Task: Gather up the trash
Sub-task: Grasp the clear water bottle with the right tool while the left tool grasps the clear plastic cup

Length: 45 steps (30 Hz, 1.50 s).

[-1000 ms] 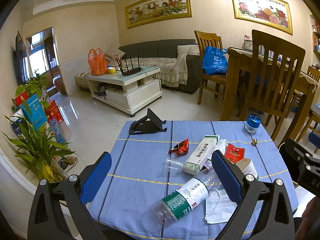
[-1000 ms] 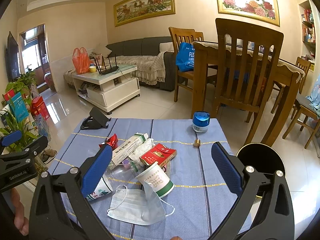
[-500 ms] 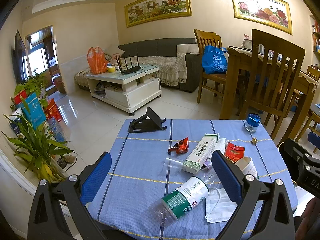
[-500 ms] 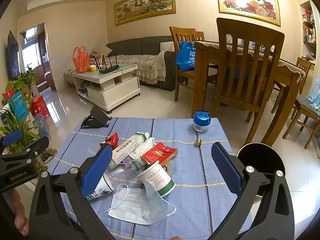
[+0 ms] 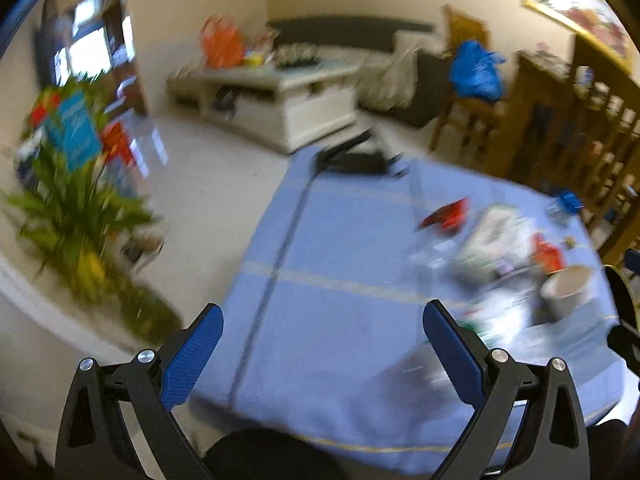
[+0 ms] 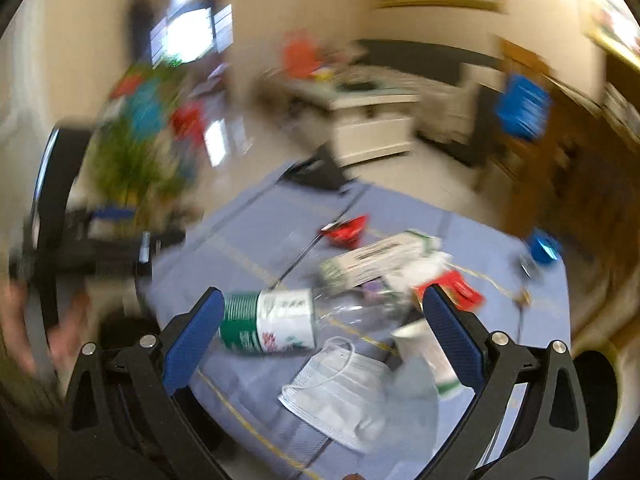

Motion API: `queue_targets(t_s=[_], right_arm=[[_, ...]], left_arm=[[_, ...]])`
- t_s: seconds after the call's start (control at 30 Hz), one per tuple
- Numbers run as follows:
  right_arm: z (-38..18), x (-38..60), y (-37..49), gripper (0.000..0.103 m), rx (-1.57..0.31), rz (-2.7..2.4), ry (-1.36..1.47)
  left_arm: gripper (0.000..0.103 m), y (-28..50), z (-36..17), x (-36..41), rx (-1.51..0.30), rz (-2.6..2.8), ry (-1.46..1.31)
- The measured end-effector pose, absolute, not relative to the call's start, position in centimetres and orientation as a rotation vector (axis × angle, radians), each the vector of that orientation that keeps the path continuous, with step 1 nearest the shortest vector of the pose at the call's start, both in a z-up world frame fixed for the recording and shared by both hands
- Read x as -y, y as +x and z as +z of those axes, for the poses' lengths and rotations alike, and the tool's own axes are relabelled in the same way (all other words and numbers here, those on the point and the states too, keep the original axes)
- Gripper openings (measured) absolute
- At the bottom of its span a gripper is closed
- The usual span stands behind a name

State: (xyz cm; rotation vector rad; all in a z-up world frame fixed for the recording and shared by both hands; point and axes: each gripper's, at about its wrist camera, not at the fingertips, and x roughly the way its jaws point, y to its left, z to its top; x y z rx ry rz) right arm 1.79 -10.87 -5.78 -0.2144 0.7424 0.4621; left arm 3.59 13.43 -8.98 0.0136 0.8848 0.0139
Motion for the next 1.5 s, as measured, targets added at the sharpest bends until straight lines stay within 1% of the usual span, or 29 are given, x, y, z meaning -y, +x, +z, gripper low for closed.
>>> queue_targets(t_s=[0.07, 0.13, 0.17, 0.27, 0.33, 0.47, 0.5, 0.53, 0.57, 0.6, 0.63, 0.7, 0.77, 0.87, 0.97, 1.03, 1.1, 1.13, 1.2, 1.27, 1.47, 1.5], right_arm=[[-6.7, 9.4, 3.1, 0.098, -0.78, 0.517, -0.272], [-7.5, 6.9, 3.8, 0.098, -0.79, 0.565, -0.402], [-7.9, 5.8, 3.9, 0.098, -0.798, 0.589, -0.474], [-11.3, 1.1, 4.2, 0.098, -0.891, 0.651, -0.843], [-13.1, -0.5, 4.6, 0.097, -0.916, 0.659, -1.01], [-15.8, -3.7, 4.9, 0.097, -0.976, 0.715, -1.22], [-16.4, -4.0, 4.6, 0.096, -0.971, 0.71, -1.265], [-16.4, -4.0, 4.6, 0.09, -0.971, 0.71, -1.265], [-17.3, -4.3, 4.3, 0.077, -0.97, 0.703, -1.326], [-18.3, -4.8, 4.2, 0.076, -0.975, 0.681, -1.391], [-18.0, -4.5, 4.1, 0.073, -0.972, 0.699, -1.366], [-16.8, -4.8, 3.7, 0.072, -0.989, 0.752, -1.278], [-15.3, -5.1, 3.8, 0.071, -0.939, 0.748, -1.225], [-11.1, -4.2, 4.1, 0.07, -0.872, 0.727, -1.065], [-5.1, -0.5, 5.2, 0.07, -0.829, 0.74, -0.733], [-2.2, 3.6, 6.3, 0.069, -0.805, 0.724, -0.461], [-0.5, 8.7, 7.4, 0.069, -0.769, 0.69, -0.169], [-0.1, 12.5, 7.6, 0.069, -0.738, 0.669, 0.058], [-0.4, 18.1, 7.9, 0.069, -0.691, 0.646, 0.355], [-1.9, 23.4, 6.3, 0.069, -0.62, 0.652, 0.62], [-3.5, 26.6, 1.7, 0.069, -0.585, 0.622, 0.715], [-3.6, 26.9, 2.3, 0.069, -0.58, 0.621, 0.718]], left_arm=[[0.097, 3.7, -10.1, -15.3, -0.907, 0.052, 0.008], [0.097, 3.6, -10.7, -16.7, -0.911, 0.093, 0.019], [0.097, 3.6, -11.0, -17.3, -0.913, 0.103, 0.025], [0.097, 3.6, -11.0, -18.0, -0.92, 0.097, 0.026], [0.097, 3.9, -11.0, -18.2, -0.918, 0.088, 0.016], [0.097, 4.3, -11.5, -18.5, -0.921, 0.056, -0.016], [0.097, 4.5, -11.8, -18.4, -0.926, 0.047, -0.021], [0.097, 4.7, -11.9, -18.3, -0.932, 0.033, -0.021], [0.097, 4.8, -12.0, -18.1, -0.936, 0.021, -0.016], [0.097, 4.8, -12.1, -18.0, -0.936, 0.017, -0.01], [0.097, 4.9, -12.1, -17.9, -0.936, 0.011, -0.005], [0.097, 5.1, -12.2, -17.8, -0.936, -0.004, -0.013], [0.097, 5.5, -12.2, -17.7, -0.94, -0.03, -0.041], [0.097, 5.9, -12.1, -17.1, -0.947, -0.058, -0.063], [0.097, 6.8, -11.6, -15.5, -0.942, -0.099, -0.066], [0.097, 7.5, -11.2, -13.6, -0.931, -0.137, -0.05], [0.097, 8.2, -10.9, -11.8, -0.922, -0.18, -0.05], [0.097, 8.8, -10.9, -10.7, -0.922, -0.209, -0.057], [0.097, 10.1, -11.2, -8.8, -0.941, -0.259, -0.081], [0.097, 11.8, -11.8, -6.9, -0.982, -0.287, -0.104], [0.097, 15.7, -13.9, -2.8, -1.007, -0.213, -0.053], [0.091, 16.1, -14.4, -2.5, -1.017, -0.197, -0.036]])
